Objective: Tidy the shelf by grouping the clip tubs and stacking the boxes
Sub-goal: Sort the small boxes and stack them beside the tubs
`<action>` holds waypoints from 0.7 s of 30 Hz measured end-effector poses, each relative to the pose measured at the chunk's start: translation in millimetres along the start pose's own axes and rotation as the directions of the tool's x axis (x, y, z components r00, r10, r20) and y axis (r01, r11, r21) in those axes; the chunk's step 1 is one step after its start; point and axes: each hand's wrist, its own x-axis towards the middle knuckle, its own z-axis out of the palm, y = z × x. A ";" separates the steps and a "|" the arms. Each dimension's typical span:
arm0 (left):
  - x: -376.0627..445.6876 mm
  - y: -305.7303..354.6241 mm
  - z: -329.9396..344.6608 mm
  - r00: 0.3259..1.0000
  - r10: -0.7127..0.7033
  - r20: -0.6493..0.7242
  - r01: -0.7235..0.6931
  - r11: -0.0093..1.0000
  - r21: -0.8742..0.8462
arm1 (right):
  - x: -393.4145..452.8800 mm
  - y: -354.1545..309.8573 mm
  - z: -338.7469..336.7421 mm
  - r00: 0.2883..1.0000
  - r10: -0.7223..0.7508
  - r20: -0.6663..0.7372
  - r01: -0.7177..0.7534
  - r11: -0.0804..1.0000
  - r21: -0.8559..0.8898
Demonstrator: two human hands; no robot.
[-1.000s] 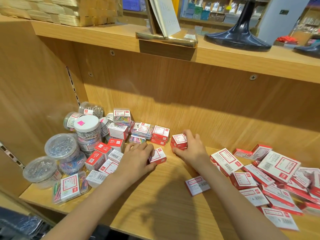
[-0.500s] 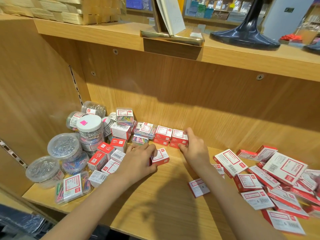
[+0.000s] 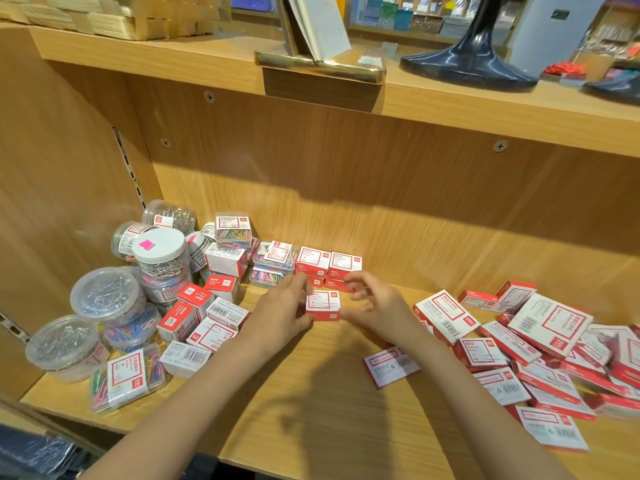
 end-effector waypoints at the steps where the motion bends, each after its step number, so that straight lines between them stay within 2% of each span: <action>1: 0.5 2.2 2.1 1.000 -0.005 -0.005 0.004 1.000 -0.014 | -0.6 -1.1 3.5 0.999 -0.009 0.040 0.010 1.000 -0.020; 6: -0.8 4.8 6.5 0.999 0.053 0.000 -0.053 0.999 0.015 | -2.5 -2.0 4.0 0.995 -0.034 0.092 0.046 0.990 -0.130; 9: 3.1 2.2 7.6 0.993 0.100 -0.070 -0.093 0.991 0.099 | -8.2 5.1 -25.3 0.996 0.072 0.053 -0.067 0.993 -0.095; 13: 9.5 9.8 13.1 0.987 0.070 -0.146 -0.046 0.986 0.163 | -6.9 17.9 -54.0 0.987 0.155 -0.053 -0.163 0.957 -0.240; 18: 11.4 6.3 18.4 0.991 0.127 -0.049 -0.100 0.925 0.367 | 3.3 15.8 -38.9 0.986 0.146 -0.079 -0.163 0.935 -0.316; 21: 9.1 1.5 14.5 0.995 0.102 -0.011 -0.089 0.914 0.396 | 0.2 10.6 -39.5 0.989 0.143 0.040 -0.119 0.925 -0.361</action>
